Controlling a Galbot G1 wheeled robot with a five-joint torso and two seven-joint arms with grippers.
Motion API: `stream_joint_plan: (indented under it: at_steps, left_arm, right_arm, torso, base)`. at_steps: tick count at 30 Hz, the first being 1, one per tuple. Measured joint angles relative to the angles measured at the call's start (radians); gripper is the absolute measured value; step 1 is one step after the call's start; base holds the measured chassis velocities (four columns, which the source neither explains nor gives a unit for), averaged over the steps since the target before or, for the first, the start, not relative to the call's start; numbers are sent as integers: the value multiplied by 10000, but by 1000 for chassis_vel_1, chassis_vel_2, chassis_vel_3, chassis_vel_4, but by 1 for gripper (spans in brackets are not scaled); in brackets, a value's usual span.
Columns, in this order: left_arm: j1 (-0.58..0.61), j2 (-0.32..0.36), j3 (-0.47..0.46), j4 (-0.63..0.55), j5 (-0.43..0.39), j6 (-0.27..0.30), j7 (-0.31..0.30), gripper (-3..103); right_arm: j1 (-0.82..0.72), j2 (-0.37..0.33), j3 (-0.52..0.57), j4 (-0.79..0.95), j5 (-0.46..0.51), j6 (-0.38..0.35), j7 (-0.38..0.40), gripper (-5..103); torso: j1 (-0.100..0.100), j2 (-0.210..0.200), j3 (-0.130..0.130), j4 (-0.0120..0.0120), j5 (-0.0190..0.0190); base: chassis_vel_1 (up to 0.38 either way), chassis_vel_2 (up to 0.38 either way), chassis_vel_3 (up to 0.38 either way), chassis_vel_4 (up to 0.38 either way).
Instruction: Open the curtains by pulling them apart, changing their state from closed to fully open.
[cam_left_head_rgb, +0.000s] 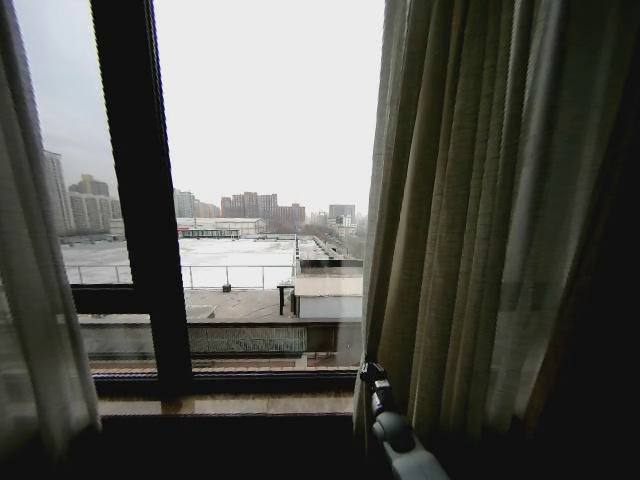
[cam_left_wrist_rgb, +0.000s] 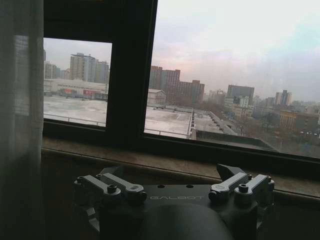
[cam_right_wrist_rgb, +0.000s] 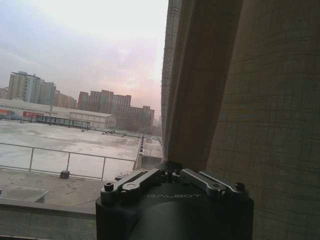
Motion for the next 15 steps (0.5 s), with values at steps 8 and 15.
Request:
stream_joint_plan:
  at_steps: [8, 15]
  left_arm:
    - [-35, -1, 47, 42, 47, -13, 7, 100]
    - [-71, 32, 53, 95, 47, -18, 11, 100]
  right_arm:
    - [-86, 1, -1, -10, 132, 61, -178, 0]
    - [-28, 0, 10, -64, 149, 71, -190, 0]
  torso:
    - [0, 0, 0, 1, 0]
    - [0, -1, 0, 1, 1]
  base:
    - [0, 0, 0, 0]
    - [-26, -23, 34, 30]
